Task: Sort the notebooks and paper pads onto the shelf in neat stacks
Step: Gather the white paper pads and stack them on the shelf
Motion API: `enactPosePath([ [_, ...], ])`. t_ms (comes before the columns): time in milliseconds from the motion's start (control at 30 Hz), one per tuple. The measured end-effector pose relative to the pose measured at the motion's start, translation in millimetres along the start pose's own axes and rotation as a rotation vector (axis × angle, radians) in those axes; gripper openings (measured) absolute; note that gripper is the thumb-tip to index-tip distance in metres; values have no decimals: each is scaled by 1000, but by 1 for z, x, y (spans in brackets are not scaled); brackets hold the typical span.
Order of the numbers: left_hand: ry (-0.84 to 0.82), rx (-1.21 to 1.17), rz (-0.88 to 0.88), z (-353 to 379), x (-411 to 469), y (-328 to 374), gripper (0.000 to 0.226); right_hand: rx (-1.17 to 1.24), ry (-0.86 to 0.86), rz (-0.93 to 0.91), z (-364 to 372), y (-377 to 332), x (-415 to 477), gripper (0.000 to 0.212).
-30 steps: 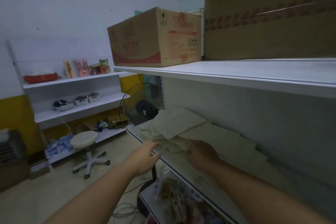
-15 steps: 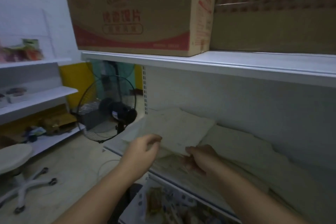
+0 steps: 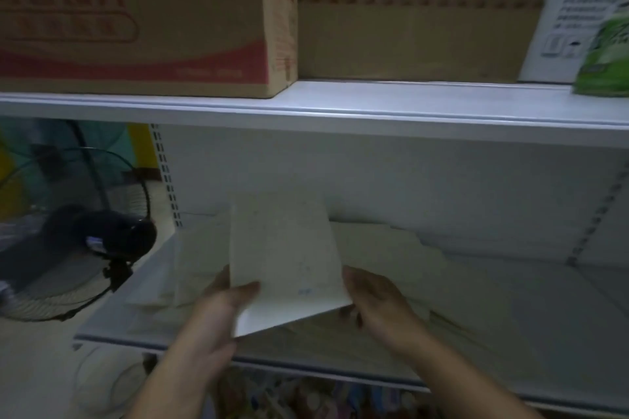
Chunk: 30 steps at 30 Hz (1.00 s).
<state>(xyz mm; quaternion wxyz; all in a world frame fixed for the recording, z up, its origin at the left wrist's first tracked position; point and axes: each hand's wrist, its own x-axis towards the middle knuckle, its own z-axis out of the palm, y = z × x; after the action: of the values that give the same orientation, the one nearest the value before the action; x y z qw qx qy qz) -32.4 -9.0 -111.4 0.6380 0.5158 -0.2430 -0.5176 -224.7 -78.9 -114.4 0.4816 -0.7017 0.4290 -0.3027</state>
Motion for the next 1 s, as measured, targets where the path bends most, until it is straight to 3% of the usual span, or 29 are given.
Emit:
enactPosePath([
  [100, 41, -22, 52, -4, -5, 0, 42, -397, 122, -30, -21, 22, 18, 42],
  [167, 67, -30, 66, -11, -9, 3, 43, -702, 25, 4, -29, 37, 31, 68],
  [267, 80, -29, 68, -21, -11, 4, 47, -866, -12, 39, -26, 53, 45, 67],
  [367, 137, 13, 87, -27, -13, 0, 46, -887, 184, -60, -21, 57, 51, 65],
  [500, 189, 5, 100, -35, -16, 0, 43, -745, 378, -276, -24, 51, 55, 43],
  [567, 203, 14, 75, -38, -17, 2, 44, -641, 430, -375, -25, 49, 58, 32],
  [667, 178, 4, 14, -40, -15, 2, 40, -377, 509, -625, -23, 43, 54, 33],
  [733, 199, -18, -62, -37, -14, 5, 40, -278, 419, -770, -19, 32, 47, 29],
  [833, 118, -112, -192, -34, -14, 9, 60, -333, 218, -978, -7, 18, 35, 28],
  [933, 71, -263, -197, -31, -17, 8, 36, -389, 37, -1070, 3, 18, 36, 25],
  [1000, 40, -273, -179, -35, -21, 7, 38, -466, 11, -1097, 3, 21, 49, 25],
])
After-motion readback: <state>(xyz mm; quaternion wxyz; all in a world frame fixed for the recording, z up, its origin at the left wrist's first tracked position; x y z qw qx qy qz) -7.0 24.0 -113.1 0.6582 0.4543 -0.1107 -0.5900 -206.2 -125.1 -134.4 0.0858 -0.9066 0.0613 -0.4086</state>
